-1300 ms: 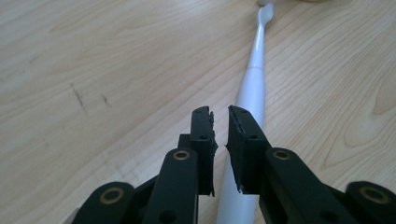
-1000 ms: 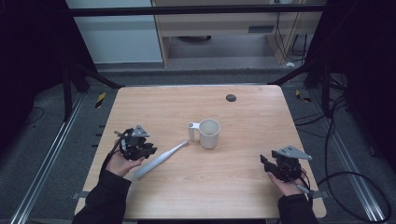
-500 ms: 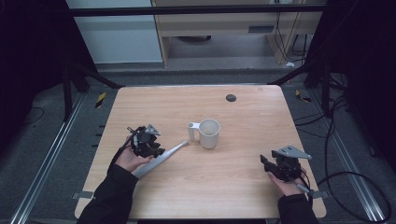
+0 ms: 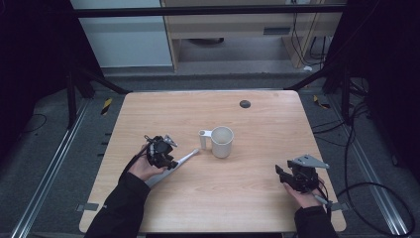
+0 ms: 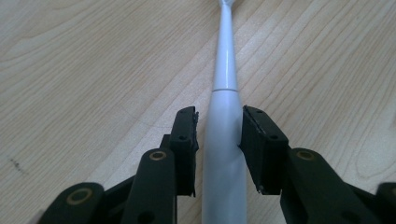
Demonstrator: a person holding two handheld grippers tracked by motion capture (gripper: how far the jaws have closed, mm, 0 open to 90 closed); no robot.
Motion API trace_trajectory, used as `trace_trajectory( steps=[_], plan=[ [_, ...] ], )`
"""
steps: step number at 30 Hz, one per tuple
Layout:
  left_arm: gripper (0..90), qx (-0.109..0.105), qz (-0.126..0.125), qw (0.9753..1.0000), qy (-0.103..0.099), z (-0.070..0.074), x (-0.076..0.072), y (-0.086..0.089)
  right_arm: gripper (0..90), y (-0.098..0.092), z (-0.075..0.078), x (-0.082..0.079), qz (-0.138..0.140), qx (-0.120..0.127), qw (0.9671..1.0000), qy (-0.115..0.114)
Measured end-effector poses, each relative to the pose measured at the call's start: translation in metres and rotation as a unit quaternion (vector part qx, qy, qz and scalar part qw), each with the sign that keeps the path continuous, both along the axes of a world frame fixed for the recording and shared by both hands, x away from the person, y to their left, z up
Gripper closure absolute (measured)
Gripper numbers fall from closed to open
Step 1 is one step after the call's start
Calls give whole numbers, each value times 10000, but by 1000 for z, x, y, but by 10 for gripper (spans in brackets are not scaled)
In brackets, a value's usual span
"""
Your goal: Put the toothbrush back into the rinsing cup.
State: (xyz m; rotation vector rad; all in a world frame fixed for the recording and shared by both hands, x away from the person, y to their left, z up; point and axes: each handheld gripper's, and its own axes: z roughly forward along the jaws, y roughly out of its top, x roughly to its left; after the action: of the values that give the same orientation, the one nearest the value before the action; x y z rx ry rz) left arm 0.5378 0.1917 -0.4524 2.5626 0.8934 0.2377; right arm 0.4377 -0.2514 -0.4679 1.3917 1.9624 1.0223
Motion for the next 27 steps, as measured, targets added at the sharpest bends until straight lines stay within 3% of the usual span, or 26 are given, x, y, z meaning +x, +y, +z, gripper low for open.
trace_trajectory(
  steps=[6,12,27],
  plan=[
    [654,122,-25,9998,181,-7,4,-2,490,0,0,0,15,-6,10000,11],
    [646,76,-3,9995,301,-9,5,-3,489,1,-1,1,28,-28,10000,29],
    [653,138,-103,9987,471,-15,8,-5,479,2,-1,1,78,-37,9999,78]
  ],
)
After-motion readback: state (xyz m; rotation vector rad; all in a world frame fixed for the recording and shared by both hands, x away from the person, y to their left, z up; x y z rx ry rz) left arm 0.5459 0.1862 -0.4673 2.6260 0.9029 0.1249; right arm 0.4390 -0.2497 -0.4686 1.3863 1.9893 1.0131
